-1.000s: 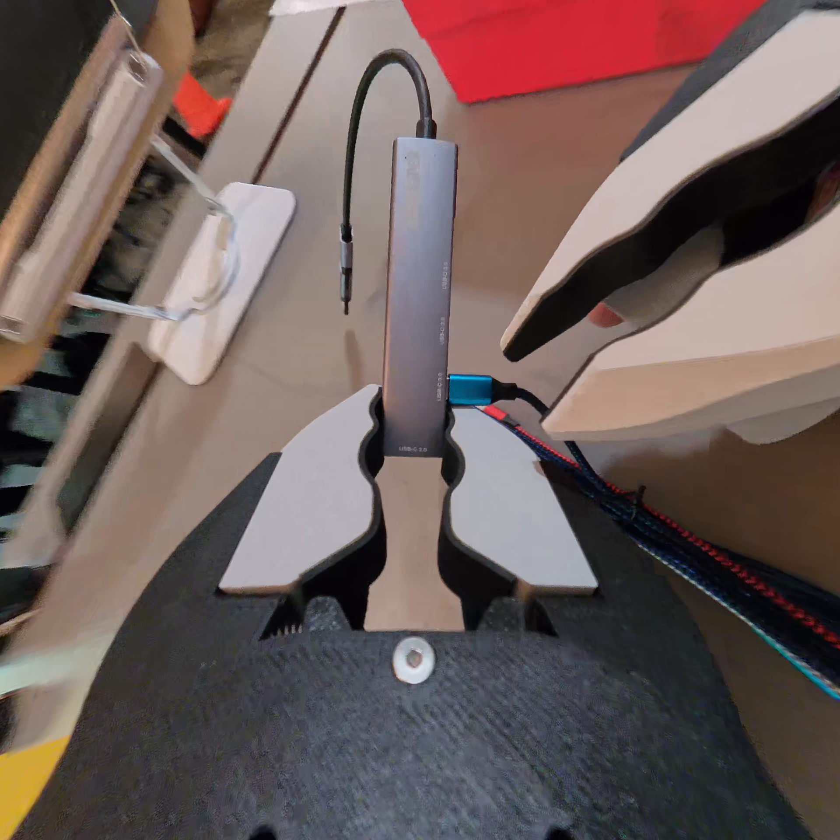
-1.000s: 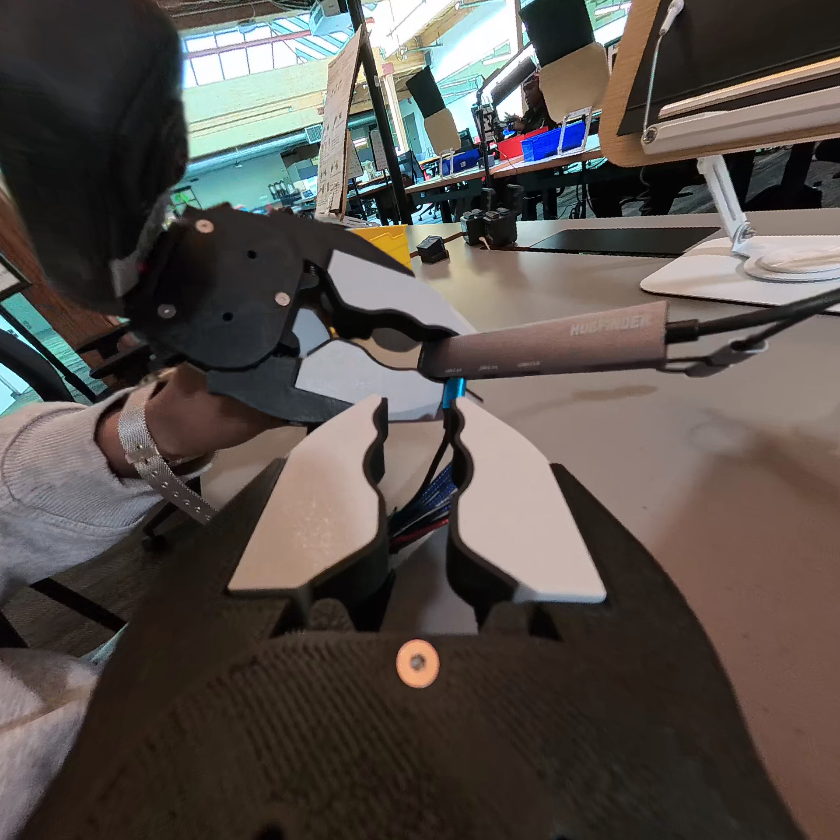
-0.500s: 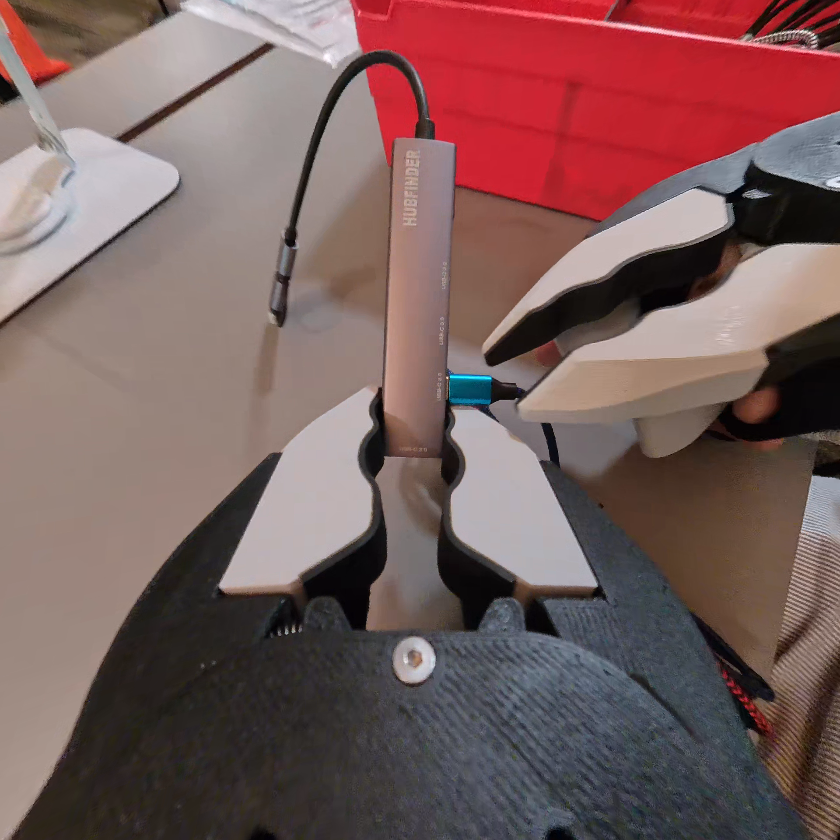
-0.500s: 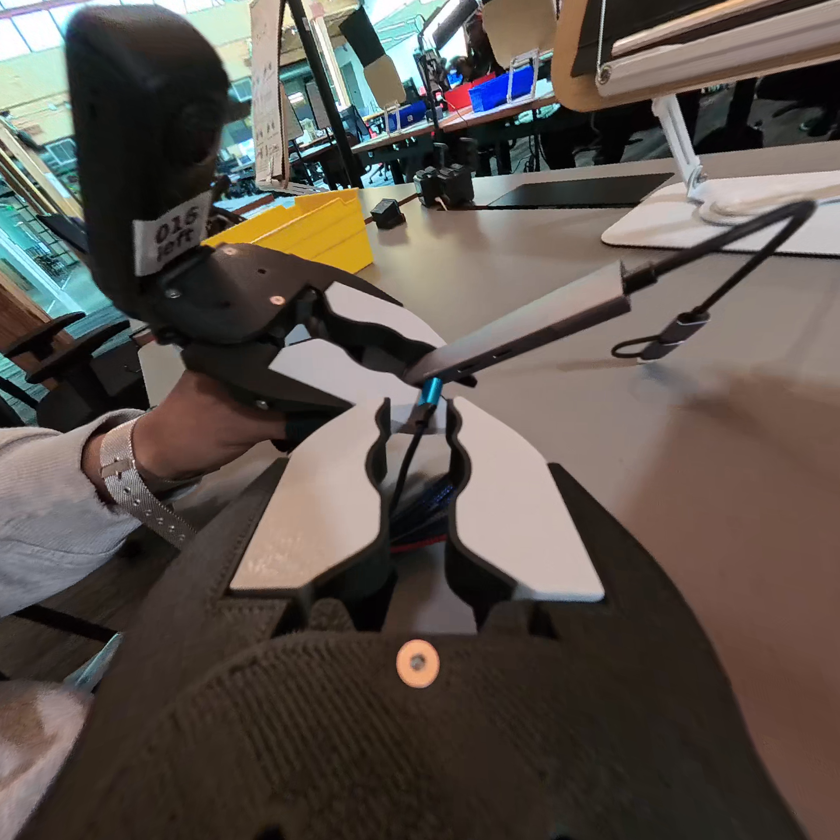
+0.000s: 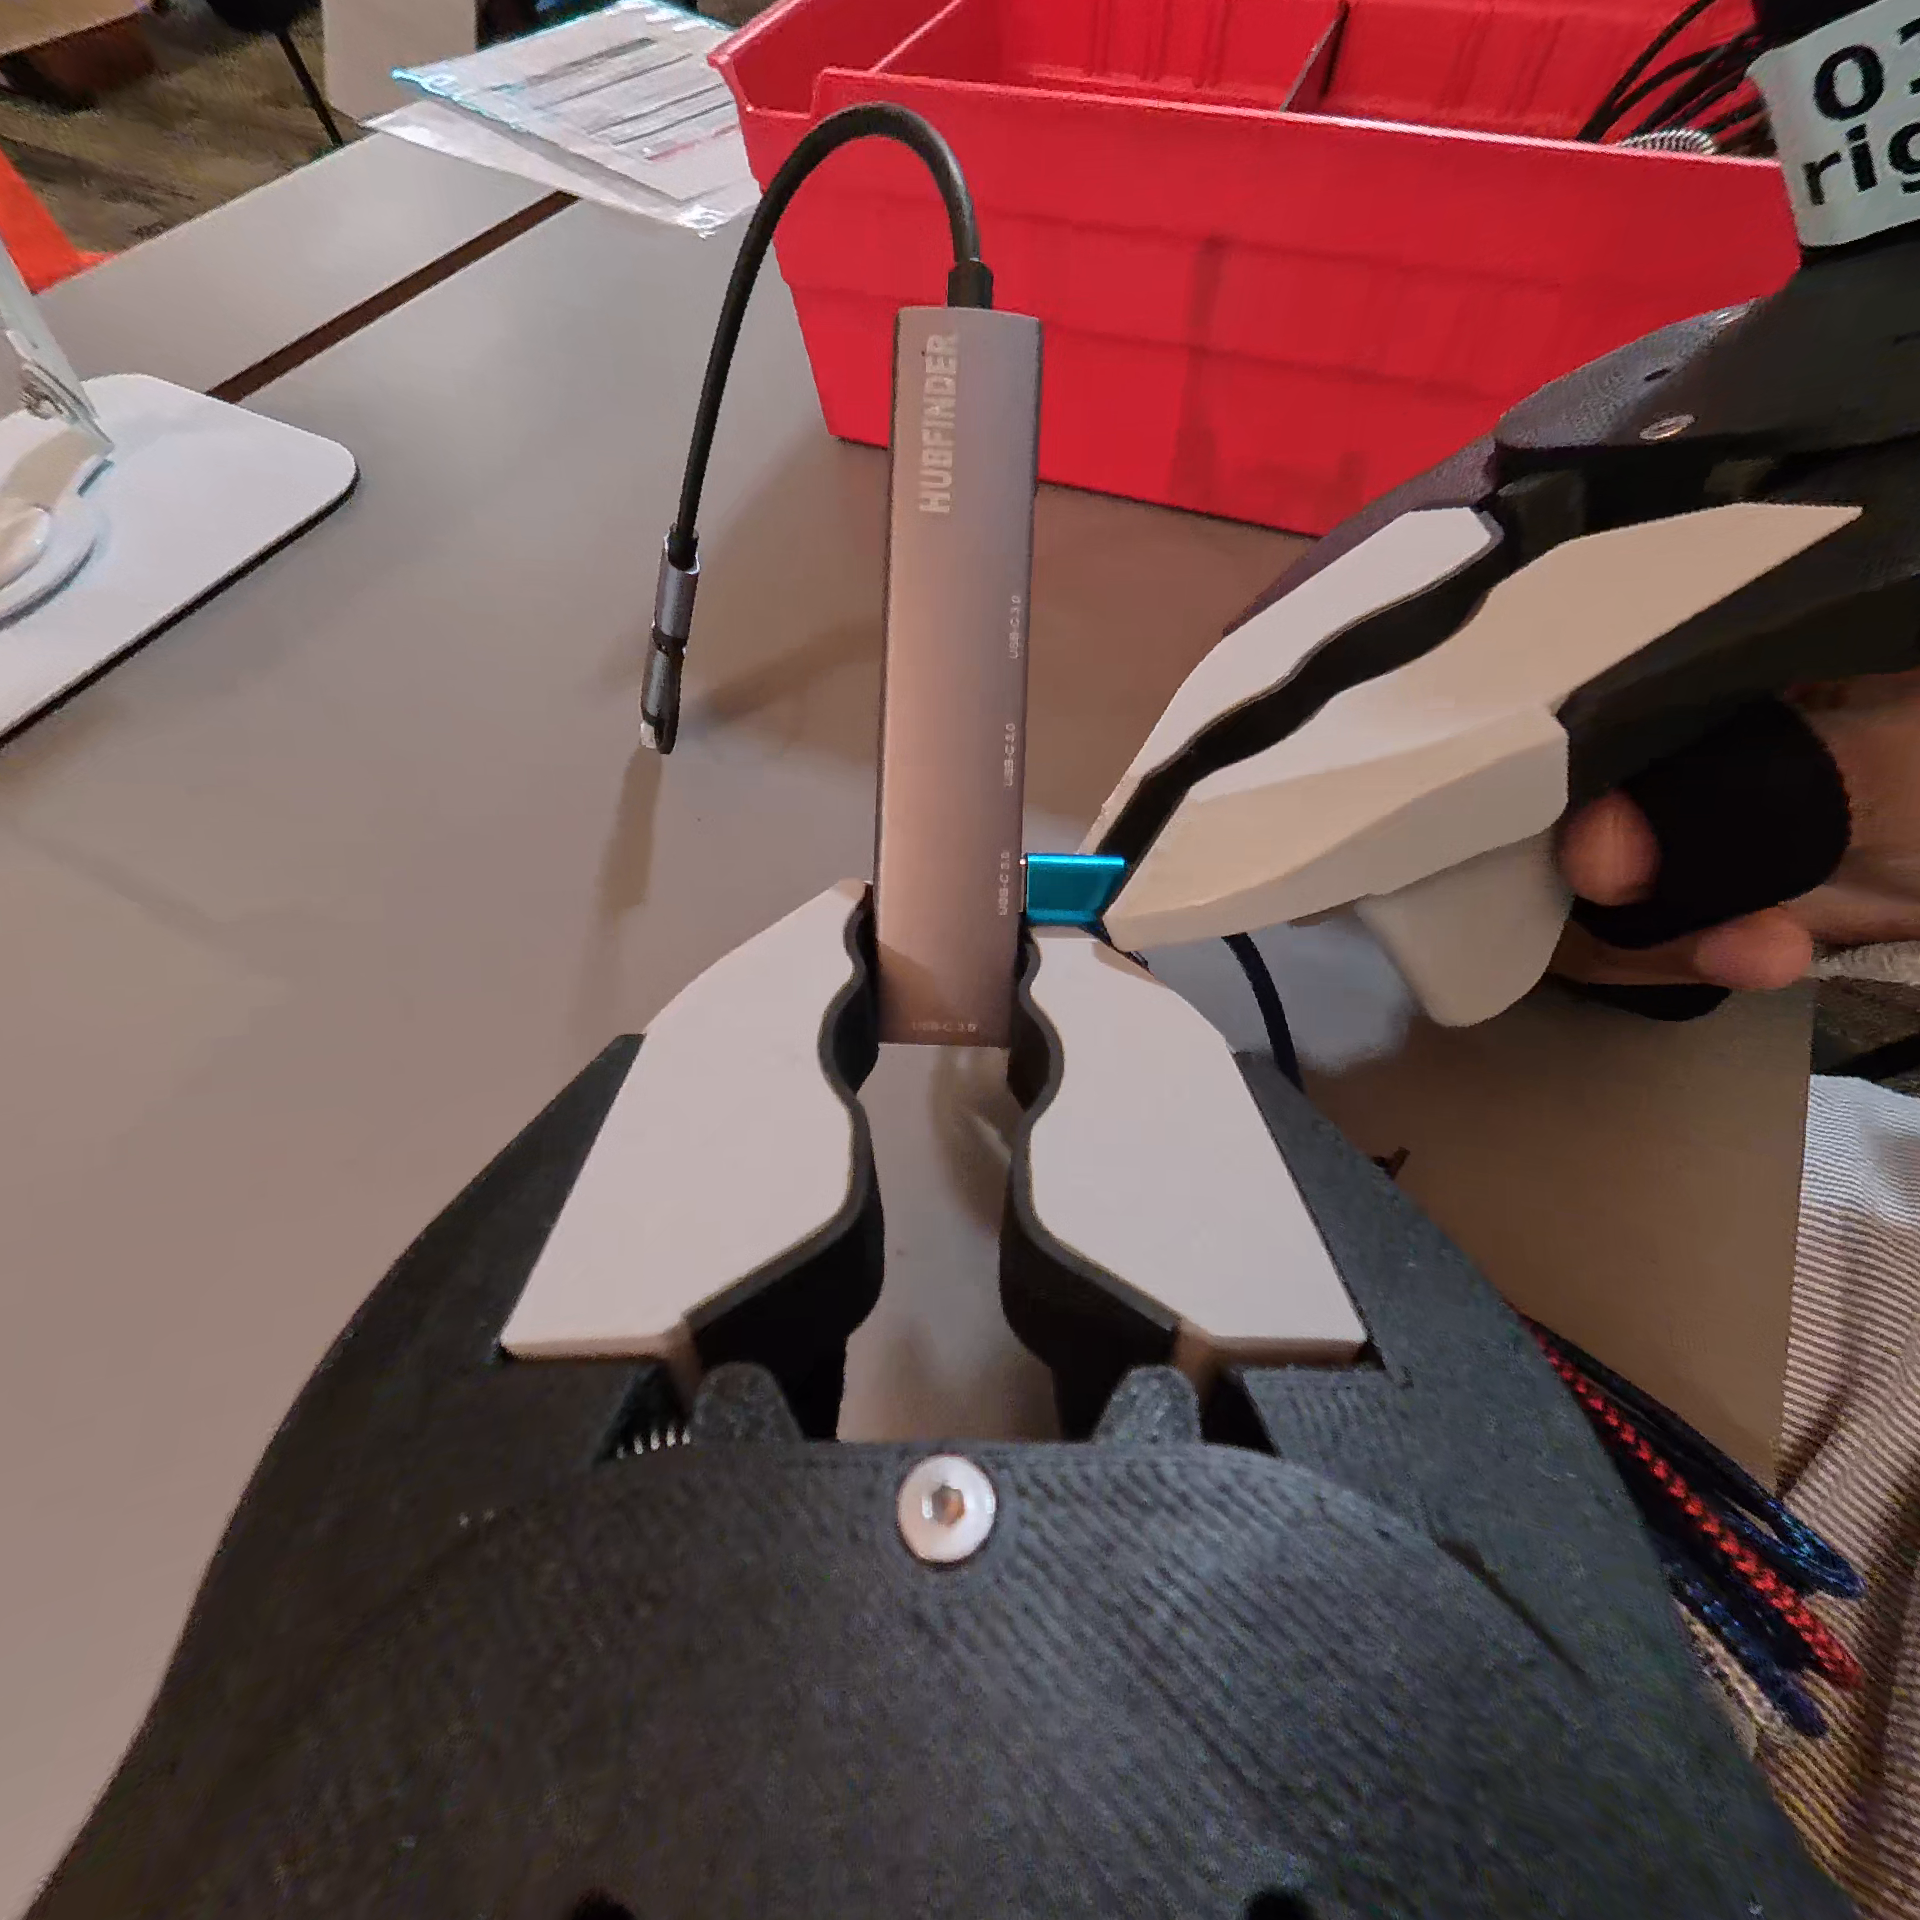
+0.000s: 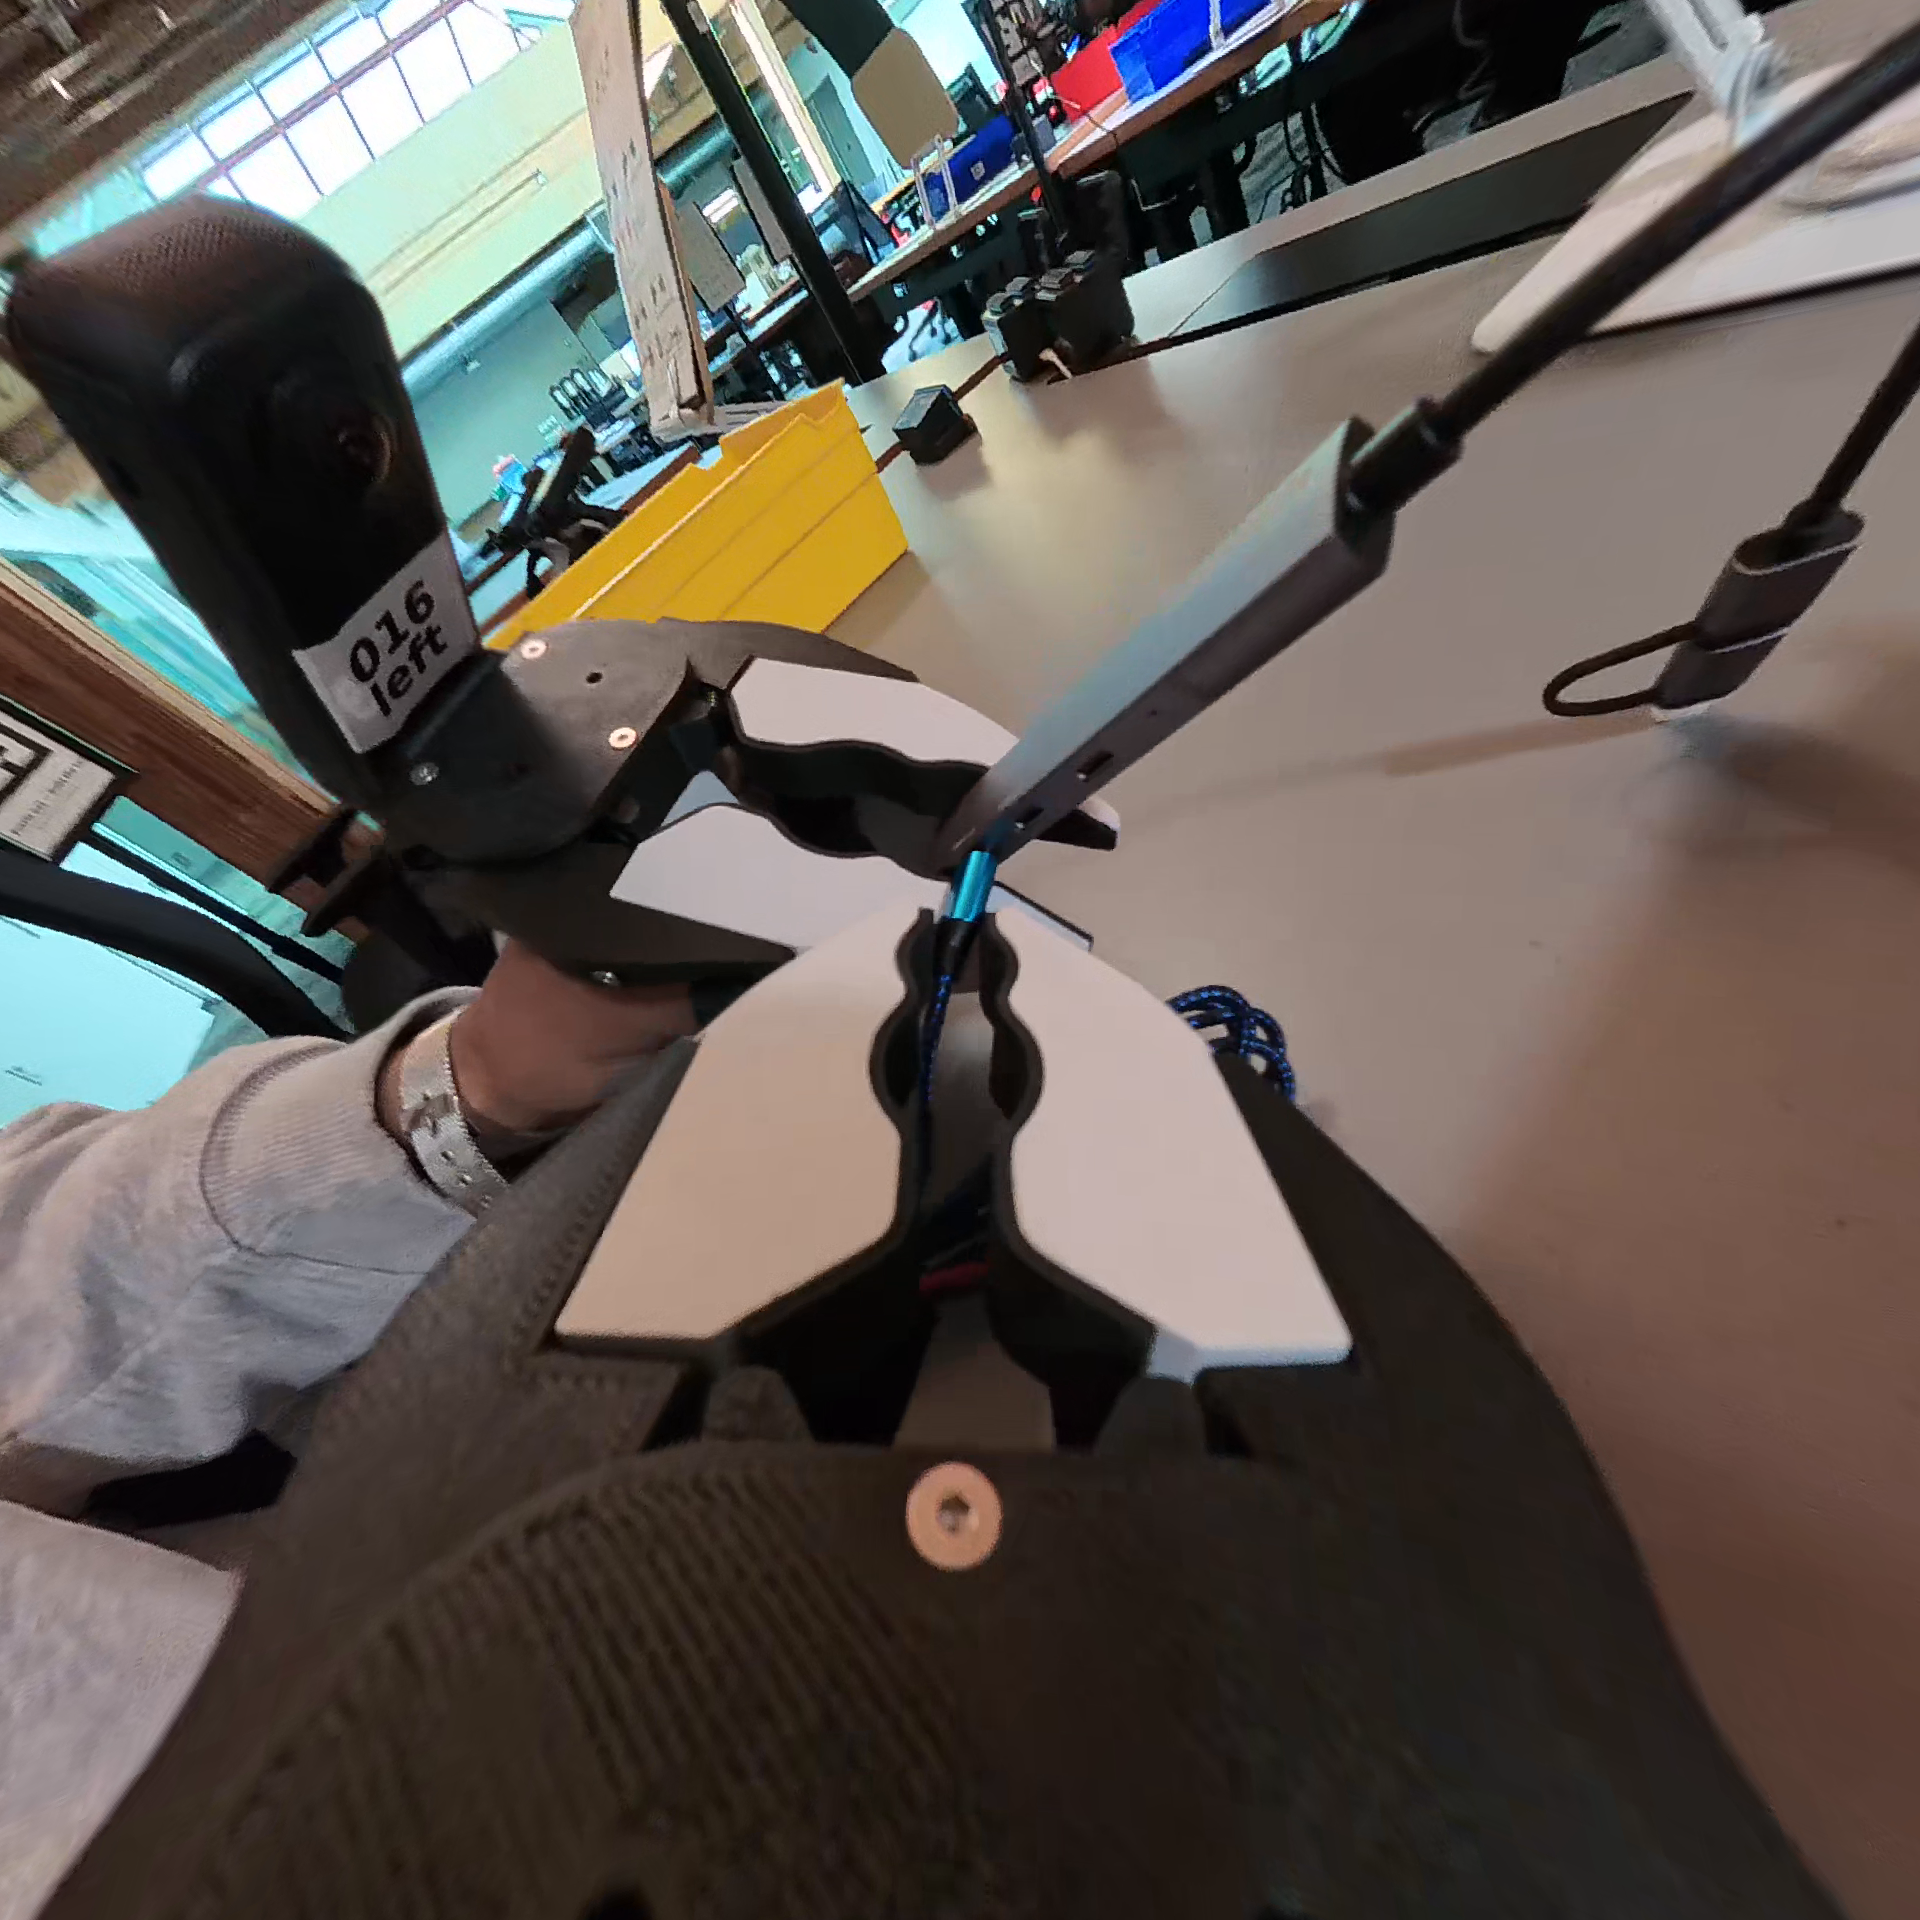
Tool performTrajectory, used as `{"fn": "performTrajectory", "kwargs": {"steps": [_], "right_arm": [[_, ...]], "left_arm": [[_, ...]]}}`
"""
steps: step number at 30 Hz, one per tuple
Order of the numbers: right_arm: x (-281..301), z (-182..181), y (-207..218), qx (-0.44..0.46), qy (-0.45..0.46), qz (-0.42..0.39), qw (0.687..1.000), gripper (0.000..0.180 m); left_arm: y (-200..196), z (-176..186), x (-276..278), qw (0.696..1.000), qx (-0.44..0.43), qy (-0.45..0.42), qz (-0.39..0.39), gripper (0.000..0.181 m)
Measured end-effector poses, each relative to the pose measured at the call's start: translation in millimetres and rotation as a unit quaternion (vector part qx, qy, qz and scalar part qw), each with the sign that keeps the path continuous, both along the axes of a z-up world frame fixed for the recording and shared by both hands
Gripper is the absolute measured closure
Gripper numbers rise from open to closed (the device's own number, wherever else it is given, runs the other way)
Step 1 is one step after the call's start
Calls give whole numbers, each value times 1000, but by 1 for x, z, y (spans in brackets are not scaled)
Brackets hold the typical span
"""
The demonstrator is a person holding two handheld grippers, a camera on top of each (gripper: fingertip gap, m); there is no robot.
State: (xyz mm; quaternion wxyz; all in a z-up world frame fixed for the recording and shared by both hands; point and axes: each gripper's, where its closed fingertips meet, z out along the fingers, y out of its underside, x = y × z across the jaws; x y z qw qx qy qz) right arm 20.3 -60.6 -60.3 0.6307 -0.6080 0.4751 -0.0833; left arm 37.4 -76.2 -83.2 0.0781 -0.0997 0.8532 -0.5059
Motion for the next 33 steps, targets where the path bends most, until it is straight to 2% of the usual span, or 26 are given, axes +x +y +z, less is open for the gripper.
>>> {"fn": "performTrajectory", "kwargs": {"steps": [5,9,20,33], "right_arm": [[-3,2,5,-57,-37,1,998,171],[-5,4,8,-112,-69,4,991,171],[-6,9,7,-87,-70,4,994,171],[-7,11,8,-66,-77,11,995,170]], "left_arm": [[-1,-15,-7,998,25,49,-24,158],[0,-11,-7,999,14,39,-23,158],[-2,-7,-11,996,-17,81,-19,158],[-3,-4,-11,997,-33,70,-17,159]]}}
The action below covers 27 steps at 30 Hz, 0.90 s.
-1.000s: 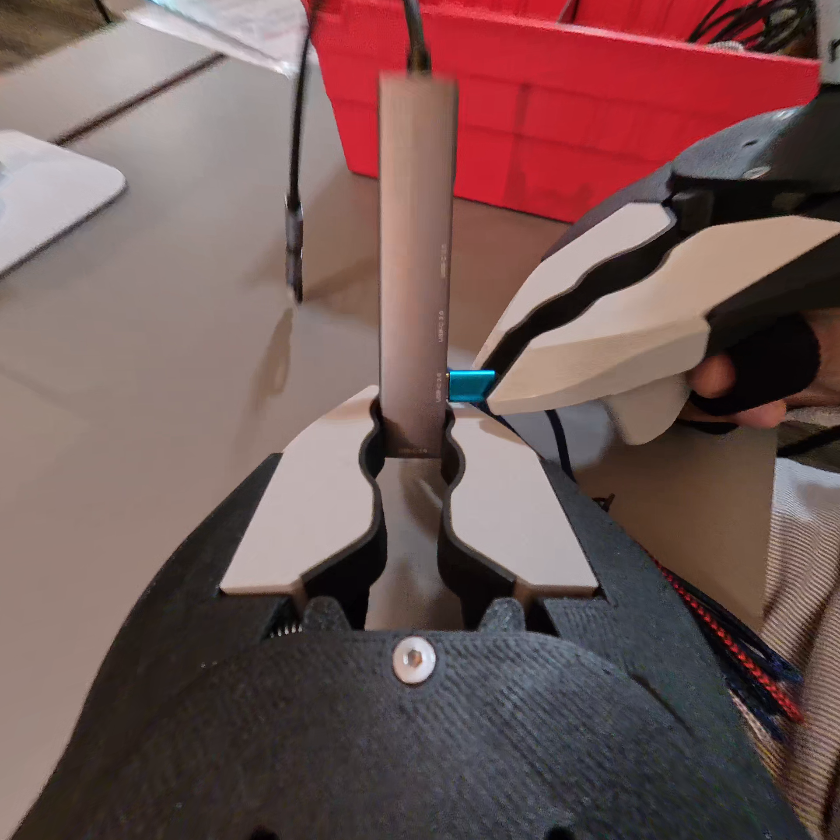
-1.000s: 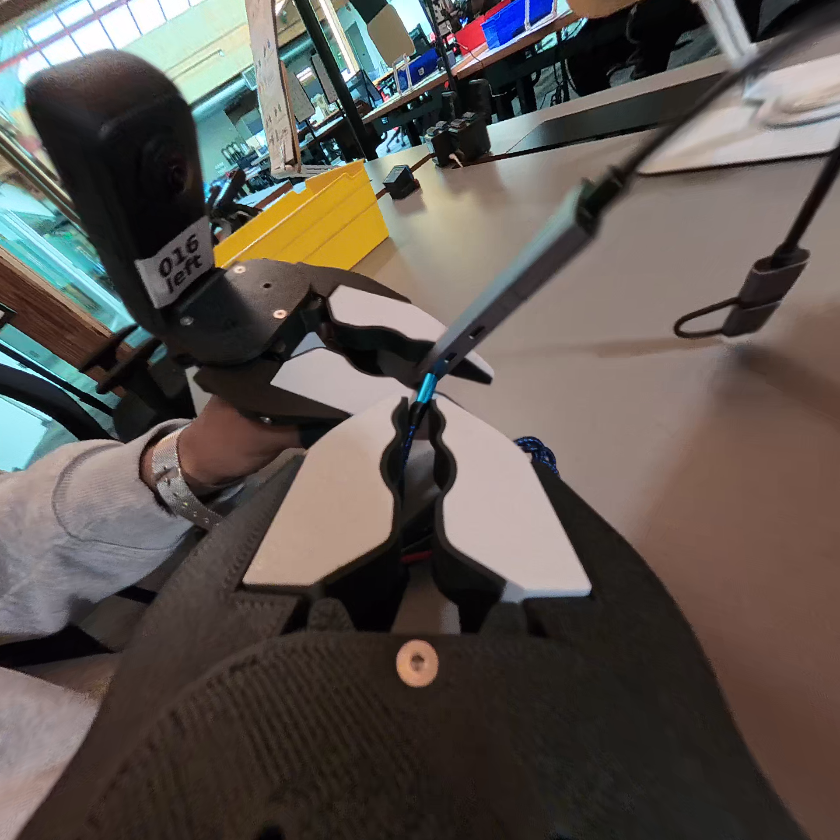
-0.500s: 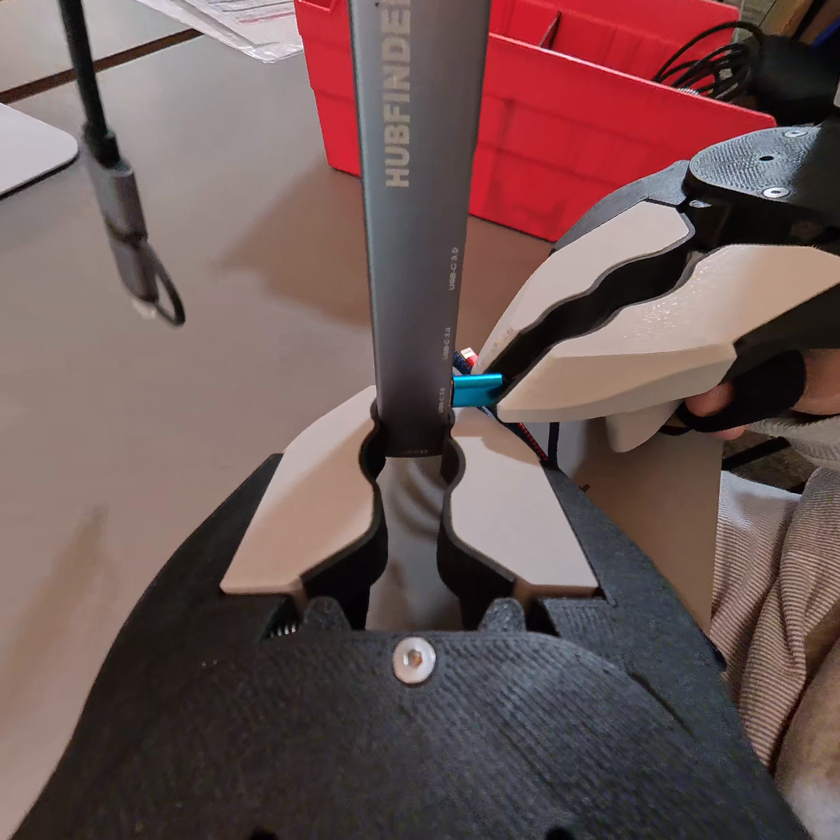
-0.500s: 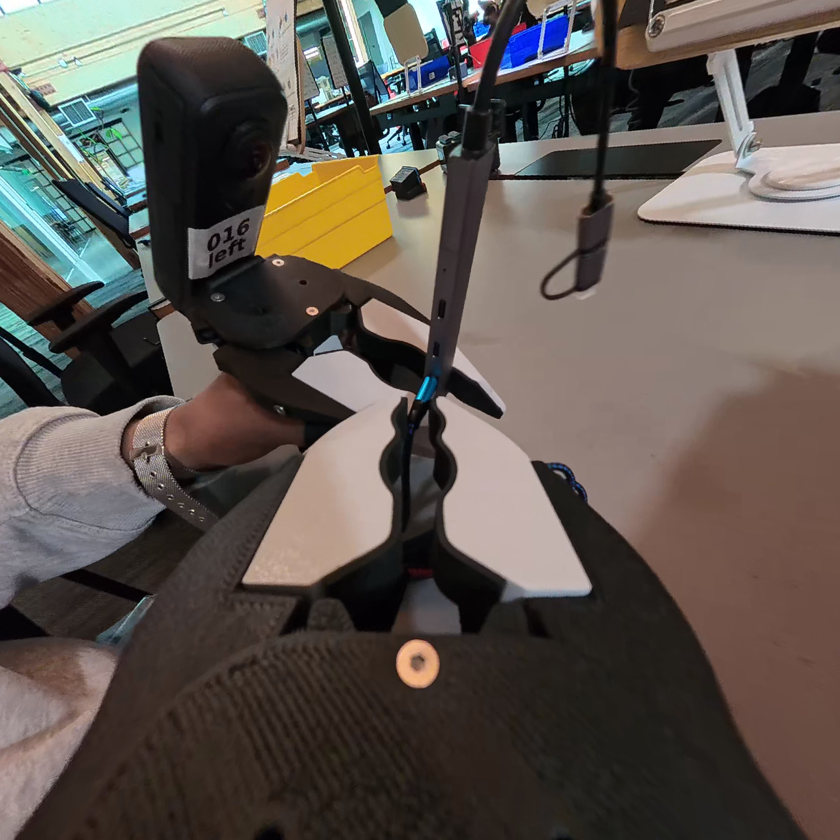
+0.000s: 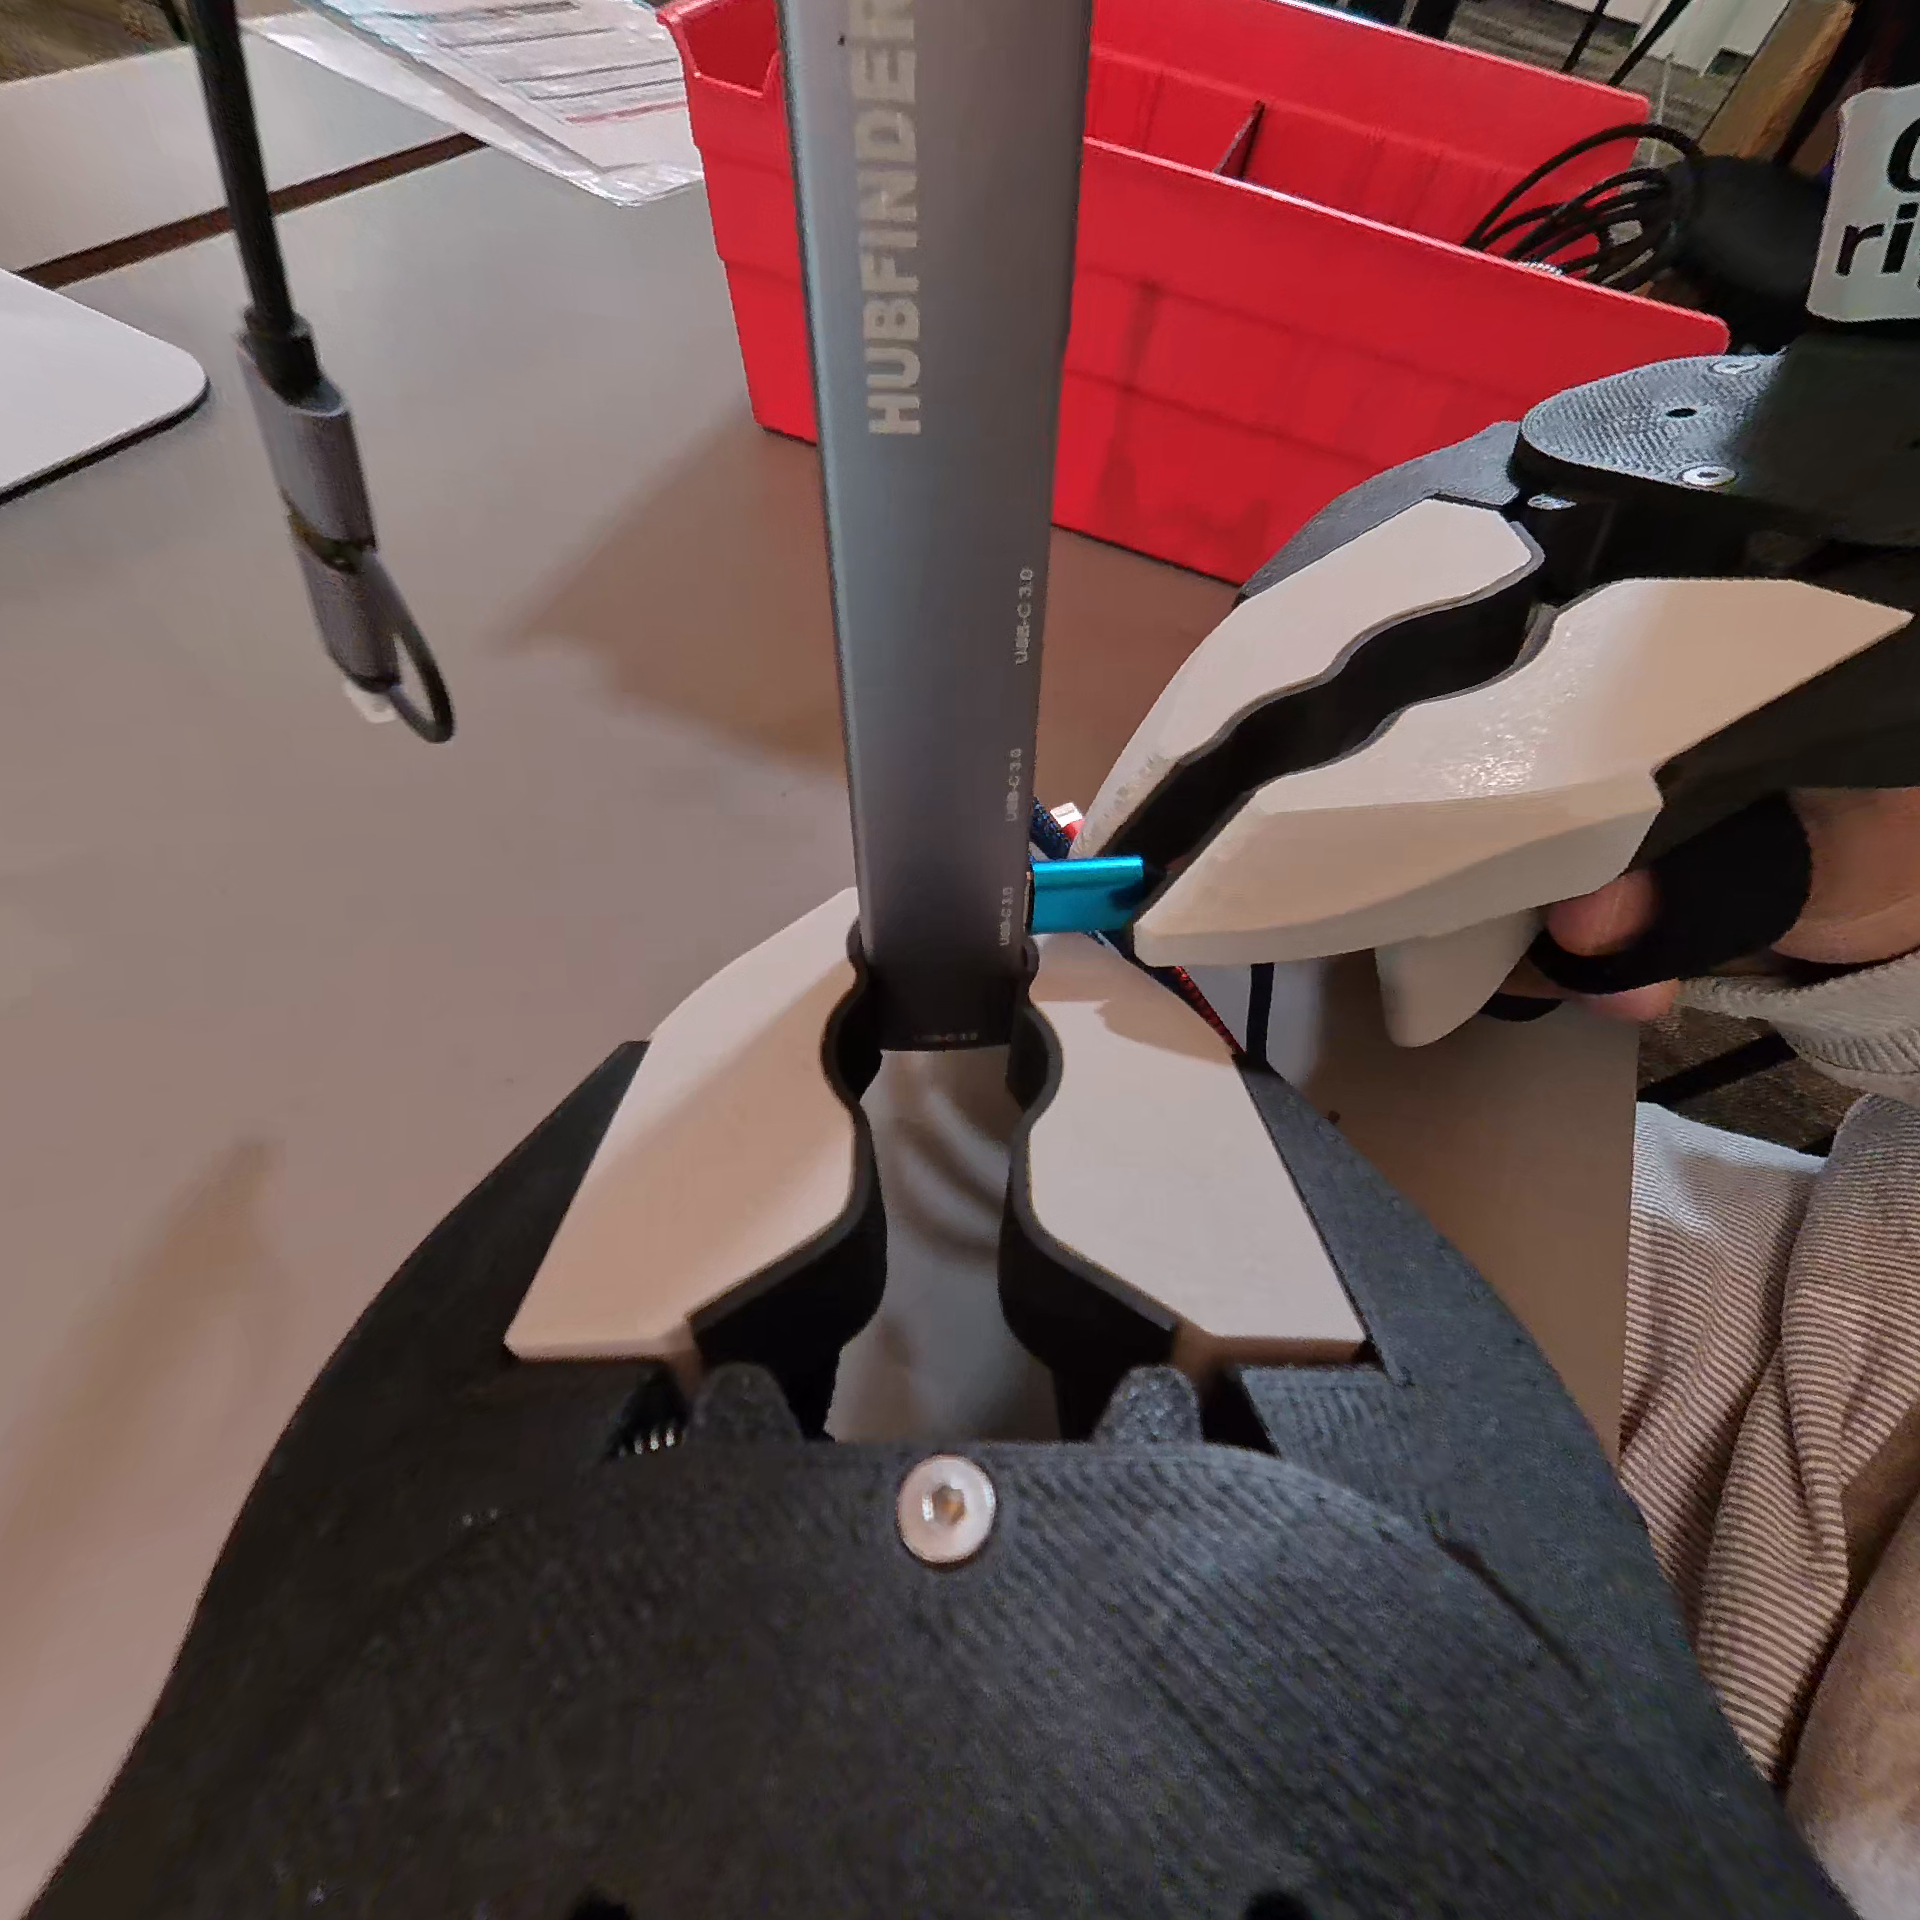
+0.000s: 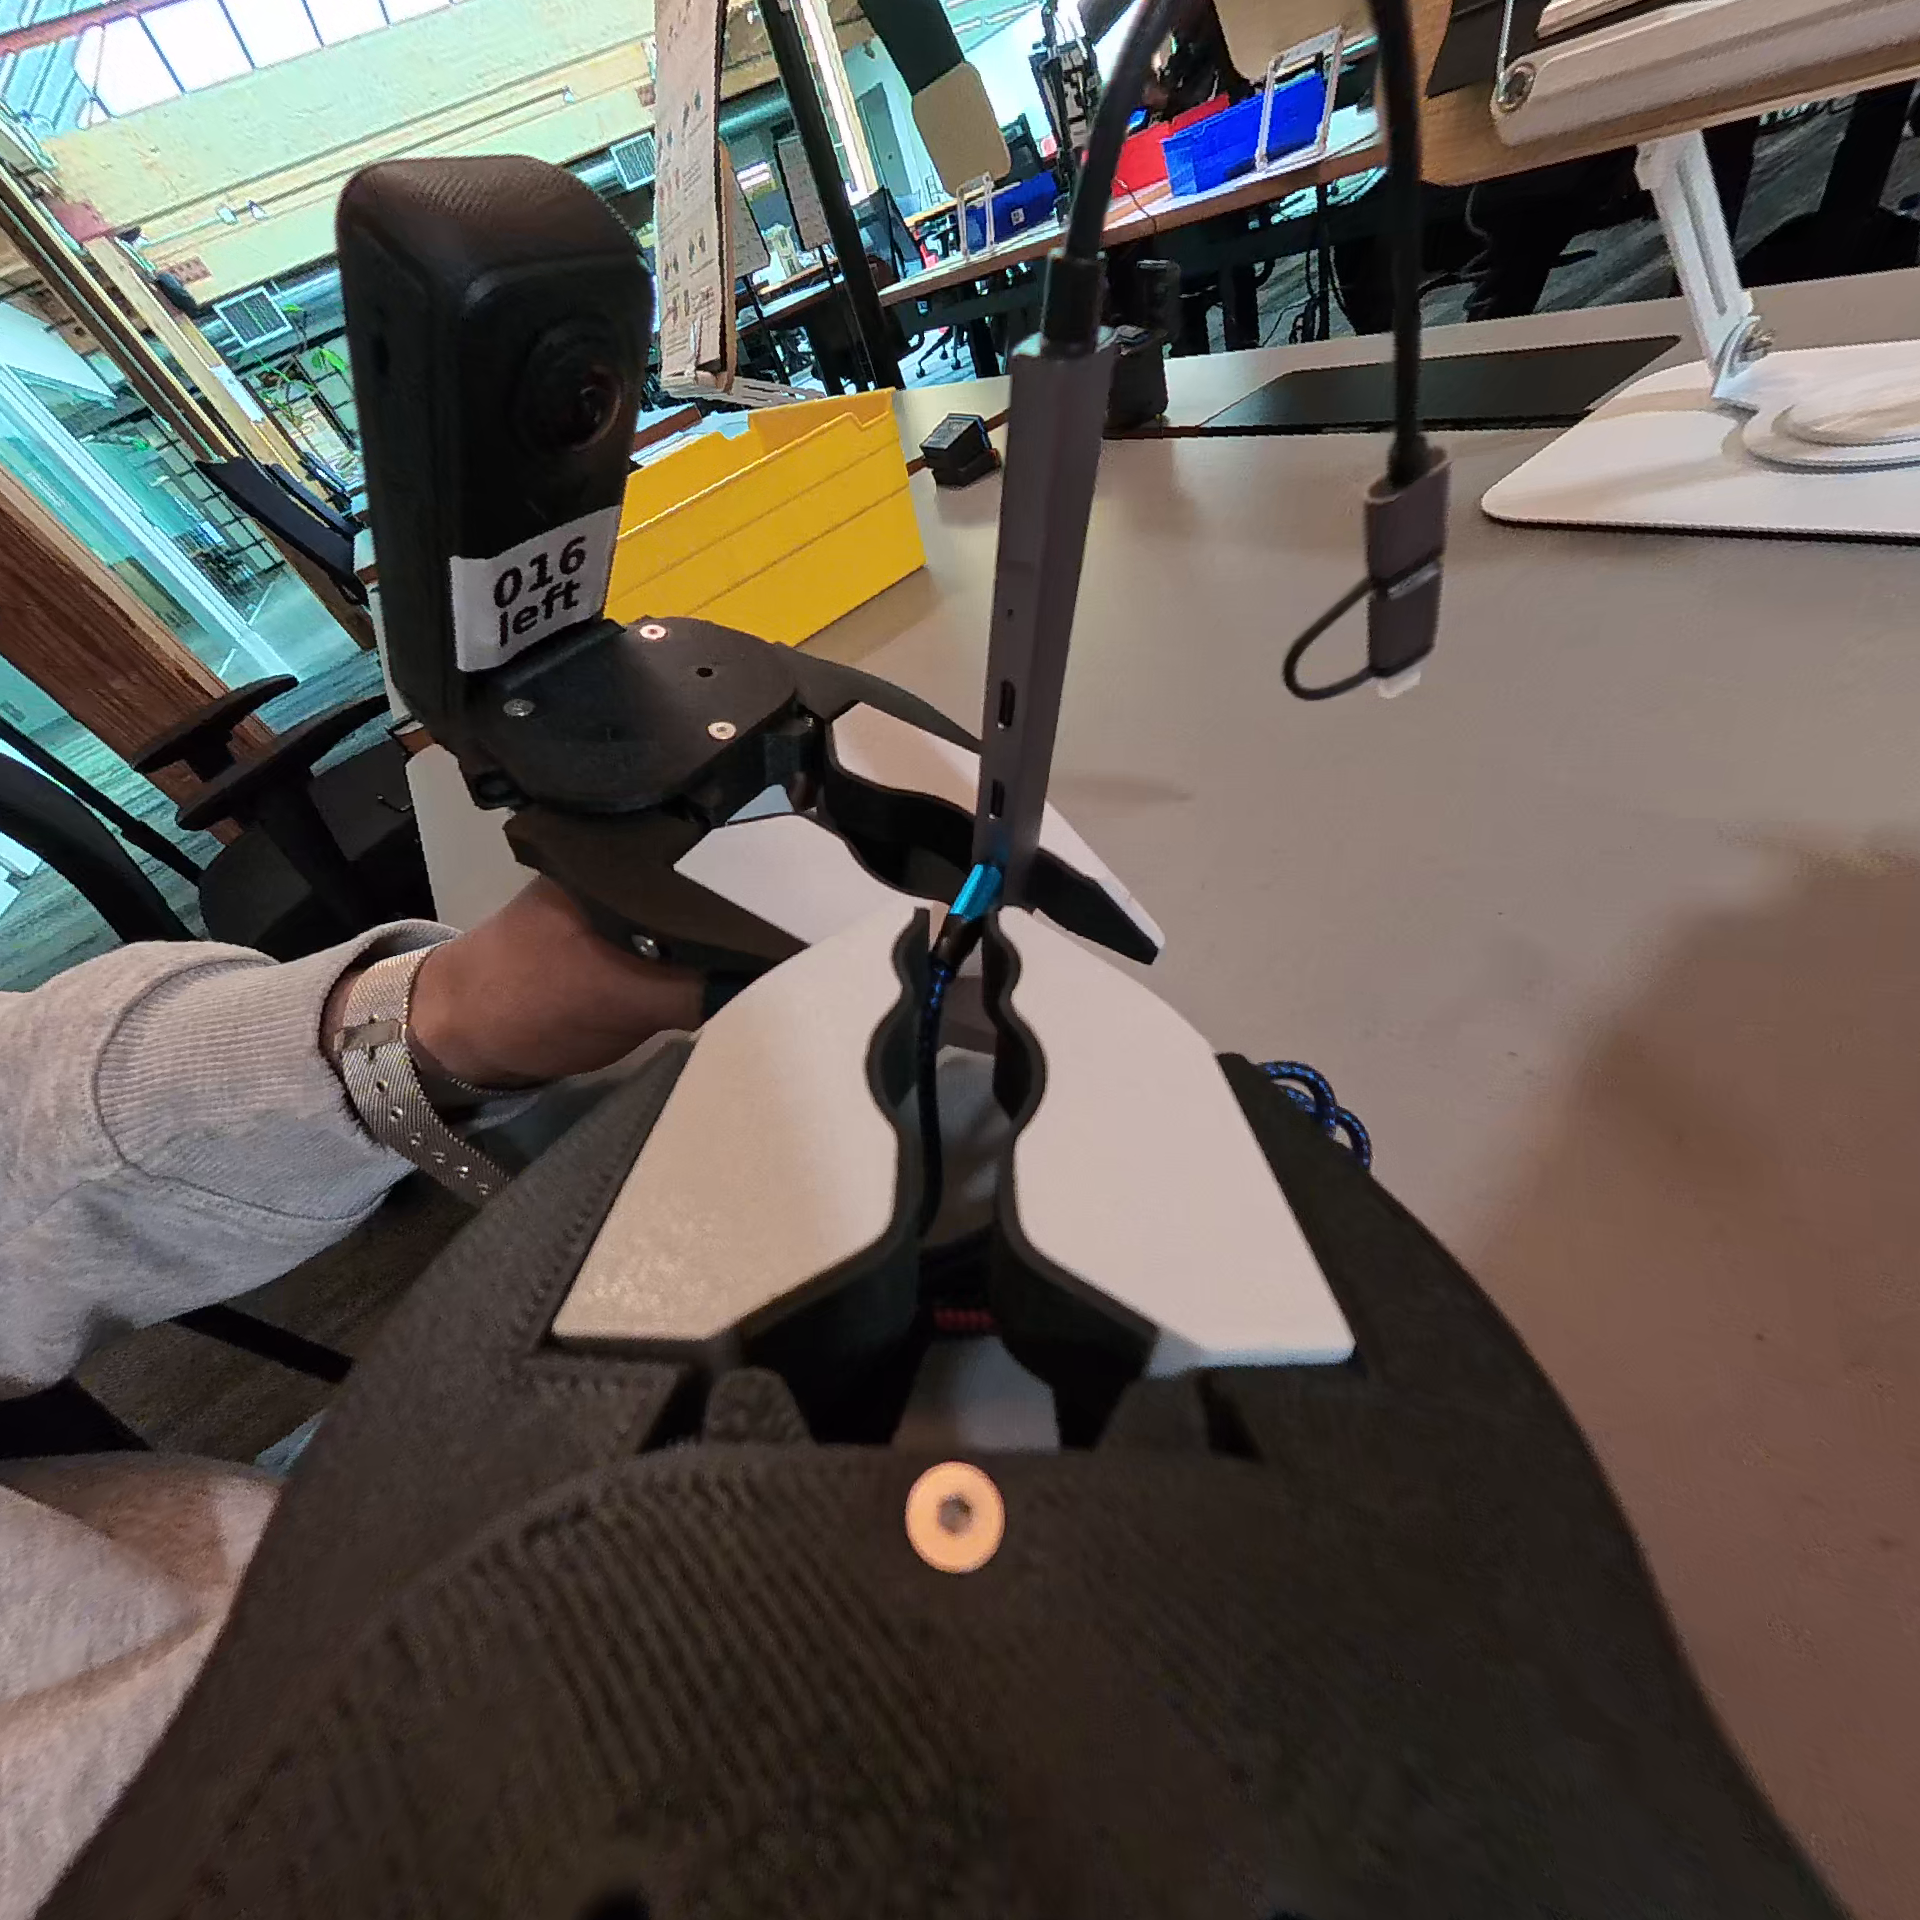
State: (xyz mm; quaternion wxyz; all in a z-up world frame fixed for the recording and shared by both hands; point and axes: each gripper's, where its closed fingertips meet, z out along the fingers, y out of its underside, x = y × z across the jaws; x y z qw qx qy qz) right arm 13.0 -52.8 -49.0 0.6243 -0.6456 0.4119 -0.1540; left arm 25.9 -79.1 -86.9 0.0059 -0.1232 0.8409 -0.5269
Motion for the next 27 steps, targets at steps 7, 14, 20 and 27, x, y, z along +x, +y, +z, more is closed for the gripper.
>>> {"fn": "performTrajectory", "kwargs": {"steps": [7,14,20,27], "right_arm": [[-1,1,1,20,2,8,1000,169],[1,-2,1,5,4,0,1000,165],[4,-7,-4,10,28,-9,1000,168],[4,-8,-5,13,33,-10,999,168]], "left_arm": [[0,0,-1,1000,-1,1,-4,159],[-3,0,-5,1000,0,-5,-10,158],[-2,1,-2,1000,-6,1,-5,160],[-2,1,-2,1000,-6,2,-5,158]]}}
